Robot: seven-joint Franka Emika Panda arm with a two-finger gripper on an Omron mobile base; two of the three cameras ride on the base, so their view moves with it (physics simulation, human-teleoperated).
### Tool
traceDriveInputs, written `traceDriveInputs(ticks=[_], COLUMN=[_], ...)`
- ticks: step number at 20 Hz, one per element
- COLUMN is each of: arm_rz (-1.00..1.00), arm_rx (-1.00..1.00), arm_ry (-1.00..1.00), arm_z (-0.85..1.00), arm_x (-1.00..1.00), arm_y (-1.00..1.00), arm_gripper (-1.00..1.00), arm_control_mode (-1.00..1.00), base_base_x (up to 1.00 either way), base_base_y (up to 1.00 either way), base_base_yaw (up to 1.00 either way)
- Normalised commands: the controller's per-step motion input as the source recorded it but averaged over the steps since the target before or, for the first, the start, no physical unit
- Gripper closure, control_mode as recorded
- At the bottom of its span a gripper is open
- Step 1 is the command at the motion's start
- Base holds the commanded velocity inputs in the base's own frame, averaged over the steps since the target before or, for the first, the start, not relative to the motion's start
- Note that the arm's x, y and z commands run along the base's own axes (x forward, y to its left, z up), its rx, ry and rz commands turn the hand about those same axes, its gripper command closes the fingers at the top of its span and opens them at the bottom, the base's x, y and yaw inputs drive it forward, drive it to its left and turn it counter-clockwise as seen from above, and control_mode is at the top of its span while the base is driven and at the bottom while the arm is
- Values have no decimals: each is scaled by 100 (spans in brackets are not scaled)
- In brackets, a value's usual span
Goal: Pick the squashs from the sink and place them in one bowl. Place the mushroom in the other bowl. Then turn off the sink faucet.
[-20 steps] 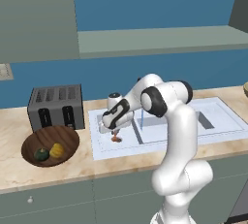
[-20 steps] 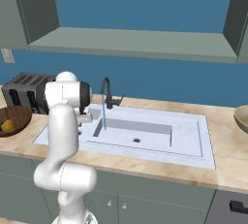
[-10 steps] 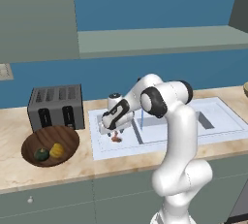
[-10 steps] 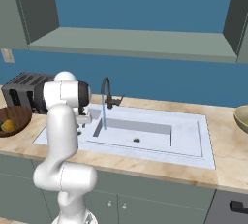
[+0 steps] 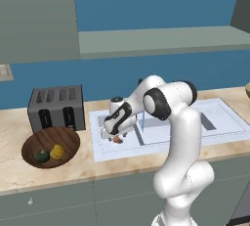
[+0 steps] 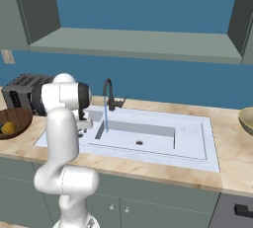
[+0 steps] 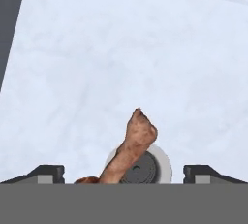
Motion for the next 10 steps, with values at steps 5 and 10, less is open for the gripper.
traceDriveInputs(ticks=[5,10], arm_rz=[0,-1], arm_rx=[-2,0], arm_ry=[0,-2], arm_z=[-17,-3], arm_x=[0,3], arm_y=[0,2], arm_gripper=[-100,100], arm_control_mode=[-100,-100], base_base_x=[0,0], base_base_y=[0,0], base_base_yaw=[0,0])
